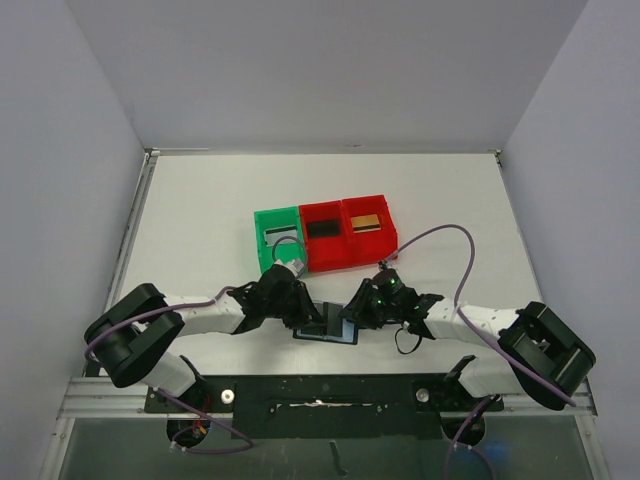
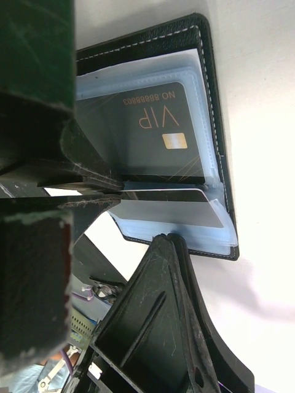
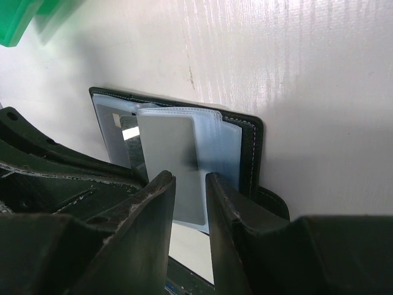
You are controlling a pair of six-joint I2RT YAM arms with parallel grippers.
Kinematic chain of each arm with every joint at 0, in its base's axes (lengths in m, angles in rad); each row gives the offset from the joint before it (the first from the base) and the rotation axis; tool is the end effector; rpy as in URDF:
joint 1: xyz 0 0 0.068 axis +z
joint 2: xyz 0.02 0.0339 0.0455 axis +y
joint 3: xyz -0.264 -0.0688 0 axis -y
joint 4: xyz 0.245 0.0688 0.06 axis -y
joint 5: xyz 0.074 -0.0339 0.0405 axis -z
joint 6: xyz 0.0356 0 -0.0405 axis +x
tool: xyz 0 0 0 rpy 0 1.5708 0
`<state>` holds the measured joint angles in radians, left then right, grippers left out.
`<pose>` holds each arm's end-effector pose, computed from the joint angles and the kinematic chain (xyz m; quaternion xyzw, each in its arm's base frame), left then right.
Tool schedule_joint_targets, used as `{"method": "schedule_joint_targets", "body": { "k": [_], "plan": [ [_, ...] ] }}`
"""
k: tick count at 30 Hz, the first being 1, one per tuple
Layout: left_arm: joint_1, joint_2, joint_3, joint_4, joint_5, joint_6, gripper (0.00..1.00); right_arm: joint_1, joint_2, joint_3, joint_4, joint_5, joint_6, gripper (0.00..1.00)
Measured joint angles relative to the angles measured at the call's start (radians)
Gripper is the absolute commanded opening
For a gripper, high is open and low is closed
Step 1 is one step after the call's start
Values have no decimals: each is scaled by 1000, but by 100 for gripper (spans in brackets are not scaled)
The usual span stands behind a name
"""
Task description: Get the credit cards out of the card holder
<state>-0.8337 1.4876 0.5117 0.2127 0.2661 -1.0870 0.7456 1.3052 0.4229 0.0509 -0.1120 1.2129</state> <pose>0.1701 -0.2013 0.1324 -0.0634 0.9107 -0.3890 0.1233 0.1636 0.1565 0.1364 0.1959 0.9104 0.3286 0.1579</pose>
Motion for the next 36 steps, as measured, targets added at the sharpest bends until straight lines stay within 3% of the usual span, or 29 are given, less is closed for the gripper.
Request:
{"method": "schedule_joint_targets", "body": {
  "k": [24,28,36],
  "plan": [
    [0,-41,0,-53,-26,31,6,8,17,40,93,-64,-116,32],
    [0,-41,0,-52,-26,31,9,8,97,58,57,-51,-91,31],
    [2,-35,0,-38,-21,26,18,8,98,52,64,-45,-41,32]
  ]
}}
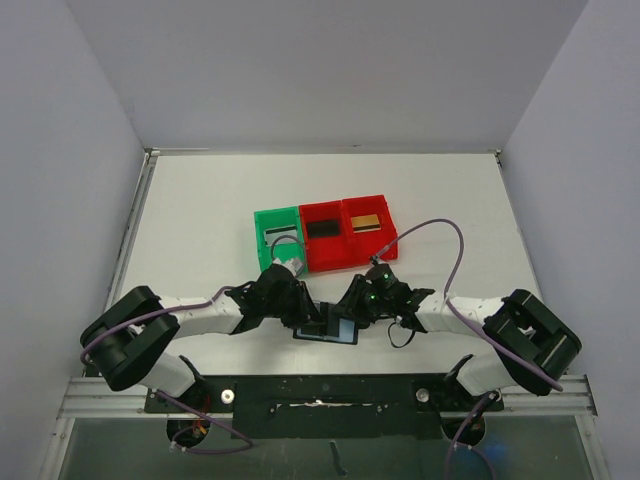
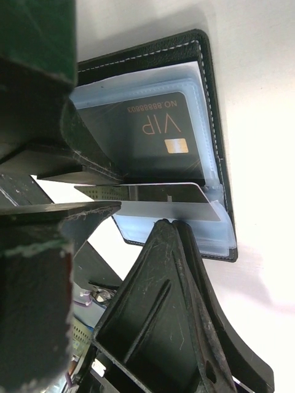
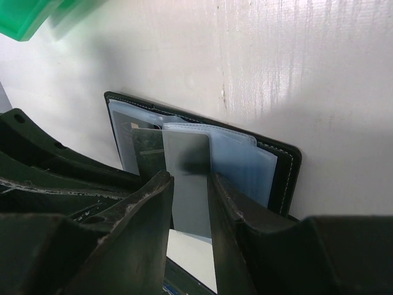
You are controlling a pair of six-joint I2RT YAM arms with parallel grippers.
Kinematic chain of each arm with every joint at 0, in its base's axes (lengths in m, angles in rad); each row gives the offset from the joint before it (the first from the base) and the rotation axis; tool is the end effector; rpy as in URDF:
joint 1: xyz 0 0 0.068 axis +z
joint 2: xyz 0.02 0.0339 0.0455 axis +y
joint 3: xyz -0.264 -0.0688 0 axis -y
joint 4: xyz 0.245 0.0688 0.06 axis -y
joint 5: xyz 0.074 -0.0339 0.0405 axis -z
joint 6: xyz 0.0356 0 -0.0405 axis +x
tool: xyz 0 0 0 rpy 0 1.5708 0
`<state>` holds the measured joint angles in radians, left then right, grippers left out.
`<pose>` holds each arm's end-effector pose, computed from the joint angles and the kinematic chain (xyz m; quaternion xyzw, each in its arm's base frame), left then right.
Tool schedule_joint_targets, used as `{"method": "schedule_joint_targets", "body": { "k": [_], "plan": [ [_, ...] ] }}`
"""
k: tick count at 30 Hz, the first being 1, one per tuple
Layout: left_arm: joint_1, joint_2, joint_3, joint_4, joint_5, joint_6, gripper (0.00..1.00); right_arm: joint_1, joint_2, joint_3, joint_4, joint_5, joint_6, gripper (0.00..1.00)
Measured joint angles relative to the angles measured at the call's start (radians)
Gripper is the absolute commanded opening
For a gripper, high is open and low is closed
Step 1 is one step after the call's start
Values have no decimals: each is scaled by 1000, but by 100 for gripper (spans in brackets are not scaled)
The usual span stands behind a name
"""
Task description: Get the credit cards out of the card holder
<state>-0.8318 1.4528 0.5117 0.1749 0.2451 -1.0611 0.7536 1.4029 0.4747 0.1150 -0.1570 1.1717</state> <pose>0.1687 -0.1979 0.1377 -0.0569 0.9127 -0.3810 0.1359 0.1754 0.1722 0.1343 0.1639 0.9121 0.3442 0.1508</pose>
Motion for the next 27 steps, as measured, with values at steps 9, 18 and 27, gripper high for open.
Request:
{"method": "schedule_joint_targets", "body": {
  "k": [9,18,27],
  "plan": [
    [2,46,0,63,34,-18,12,0,0,-7,11,0,16,31],
    [3,43,-1,64,36,-34,0,0,-6,-16,20,4,19,32],
    [2,-78,-1,-35,-20,-7,0,-7,-20,-23,23,7,10,36]
  ]
}}
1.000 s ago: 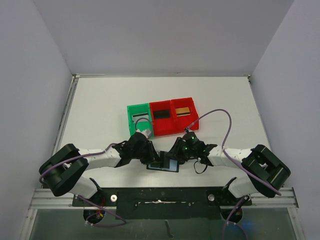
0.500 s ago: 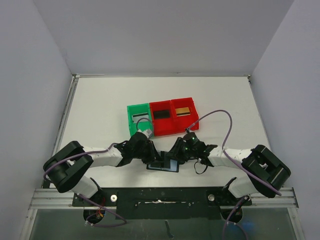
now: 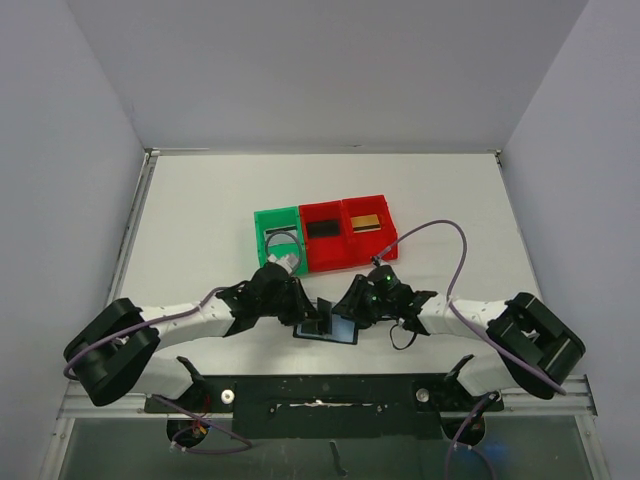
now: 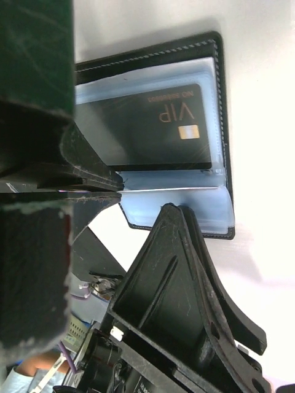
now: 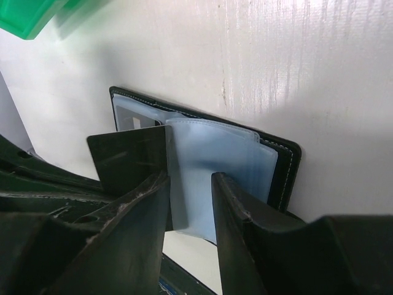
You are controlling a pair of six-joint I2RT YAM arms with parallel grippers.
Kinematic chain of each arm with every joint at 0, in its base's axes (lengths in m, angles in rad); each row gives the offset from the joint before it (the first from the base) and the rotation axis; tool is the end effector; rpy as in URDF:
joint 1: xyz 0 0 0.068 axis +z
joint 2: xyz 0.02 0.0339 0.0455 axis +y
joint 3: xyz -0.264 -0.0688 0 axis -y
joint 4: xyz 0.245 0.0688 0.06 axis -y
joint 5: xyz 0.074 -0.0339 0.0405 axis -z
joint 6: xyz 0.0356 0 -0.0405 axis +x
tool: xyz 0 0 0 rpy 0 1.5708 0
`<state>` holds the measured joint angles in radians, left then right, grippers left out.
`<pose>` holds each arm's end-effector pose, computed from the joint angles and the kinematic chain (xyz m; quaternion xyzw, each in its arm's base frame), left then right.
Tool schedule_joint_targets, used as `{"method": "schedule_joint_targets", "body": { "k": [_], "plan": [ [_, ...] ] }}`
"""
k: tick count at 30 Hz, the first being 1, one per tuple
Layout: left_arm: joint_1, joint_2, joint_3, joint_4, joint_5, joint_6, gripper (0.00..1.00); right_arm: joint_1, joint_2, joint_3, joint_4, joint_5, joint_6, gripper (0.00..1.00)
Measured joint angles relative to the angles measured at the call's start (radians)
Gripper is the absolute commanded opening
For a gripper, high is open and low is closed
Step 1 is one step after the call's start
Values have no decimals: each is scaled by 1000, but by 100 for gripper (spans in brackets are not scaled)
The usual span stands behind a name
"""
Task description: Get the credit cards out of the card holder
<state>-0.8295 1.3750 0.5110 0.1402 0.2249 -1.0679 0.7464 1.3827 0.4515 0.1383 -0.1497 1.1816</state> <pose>0.1662 -0.1933 0.1531 -0.0619 0.9050 -0.3915 0.1548 0.1738 0.1680 0.1343 0.1715 0.9071 0.3501 0.1588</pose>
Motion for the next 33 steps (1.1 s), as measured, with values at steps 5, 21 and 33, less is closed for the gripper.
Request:
{"method": "schedule_joint_targets", "body": {
  "k": [5,21,33],
  "plan": [
    [0,-66,0,-45,-48,25,0,-1,-43,-3,-33,8,-38,39],
    [0,-333,0,-221,-274,38,0,30,-23,76,-4,-57,-124,39],
    [2,-472,-25,-303,-391,26,0,38,108,115,2,-80,-119,44]
  ]
}}
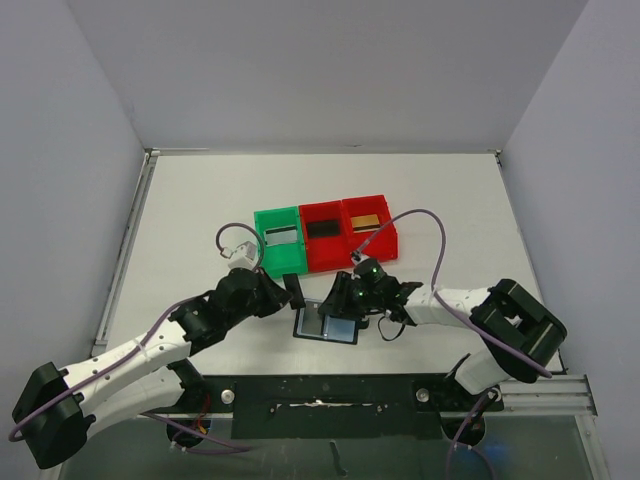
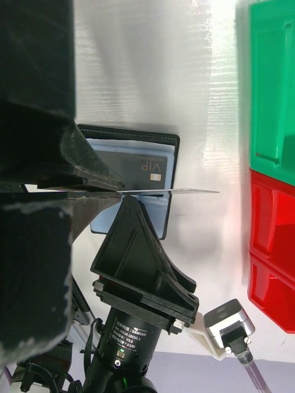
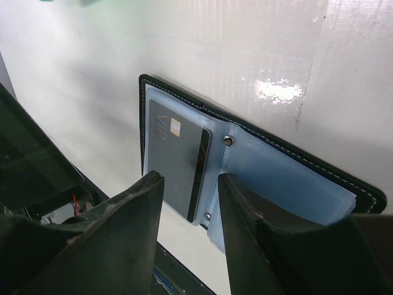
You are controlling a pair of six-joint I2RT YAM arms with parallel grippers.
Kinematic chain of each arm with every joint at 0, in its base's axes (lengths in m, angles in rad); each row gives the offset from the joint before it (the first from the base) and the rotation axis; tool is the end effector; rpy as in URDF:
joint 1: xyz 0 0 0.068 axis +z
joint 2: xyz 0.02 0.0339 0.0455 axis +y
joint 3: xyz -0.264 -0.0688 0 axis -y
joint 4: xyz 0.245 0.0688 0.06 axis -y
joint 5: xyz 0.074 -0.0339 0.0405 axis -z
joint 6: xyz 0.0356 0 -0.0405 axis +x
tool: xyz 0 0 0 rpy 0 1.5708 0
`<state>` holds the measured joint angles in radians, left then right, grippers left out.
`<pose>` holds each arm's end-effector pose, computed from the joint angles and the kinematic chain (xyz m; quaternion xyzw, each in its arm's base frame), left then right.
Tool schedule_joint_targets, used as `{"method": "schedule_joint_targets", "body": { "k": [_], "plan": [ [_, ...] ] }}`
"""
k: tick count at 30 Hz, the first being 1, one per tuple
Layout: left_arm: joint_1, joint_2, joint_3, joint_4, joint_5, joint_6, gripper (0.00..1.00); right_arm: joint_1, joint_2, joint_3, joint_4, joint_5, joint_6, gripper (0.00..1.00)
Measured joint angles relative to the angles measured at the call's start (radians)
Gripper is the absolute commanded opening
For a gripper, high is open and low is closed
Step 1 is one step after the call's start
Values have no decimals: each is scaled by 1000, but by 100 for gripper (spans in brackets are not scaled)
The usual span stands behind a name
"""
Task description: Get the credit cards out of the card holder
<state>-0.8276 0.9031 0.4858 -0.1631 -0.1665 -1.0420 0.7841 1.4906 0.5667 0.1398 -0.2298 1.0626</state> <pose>0.1370 -0.1404 0.2165 -0.1331 0.8676 -0.3375 0.3401 0.1864 0.1974 0.1406 0.0838 0.9148 0.3676 0.1452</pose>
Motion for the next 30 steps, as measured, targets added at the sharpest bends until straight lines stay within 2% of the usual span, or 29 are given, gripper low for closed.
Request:
{"method": "schedule_joint_targets", "body": {
  "k": [7,13,20,23,27,30],
  "plan": [
    [0,3,-3,-6,-4,3,0,-19,-42,50,-56,3,-27,70],
    [0,-3,-2,-6,3,33,0,-63,-202,79,-73,39,-58,75],
    [5,-58,5,23,32,64,0,-110,-473,-40,2,120,-146,82],
    [6,-61,19,46,58,81,0,-126,-558,-66,-14,137,-182,82],
    [7,-61,36,97,109,88,0,-219,-652,-79,-26,95,-214,85],
    [11,-61,35,172,163,84,0,-335,-721,-142,14,4,-209,85]
  ]
}}
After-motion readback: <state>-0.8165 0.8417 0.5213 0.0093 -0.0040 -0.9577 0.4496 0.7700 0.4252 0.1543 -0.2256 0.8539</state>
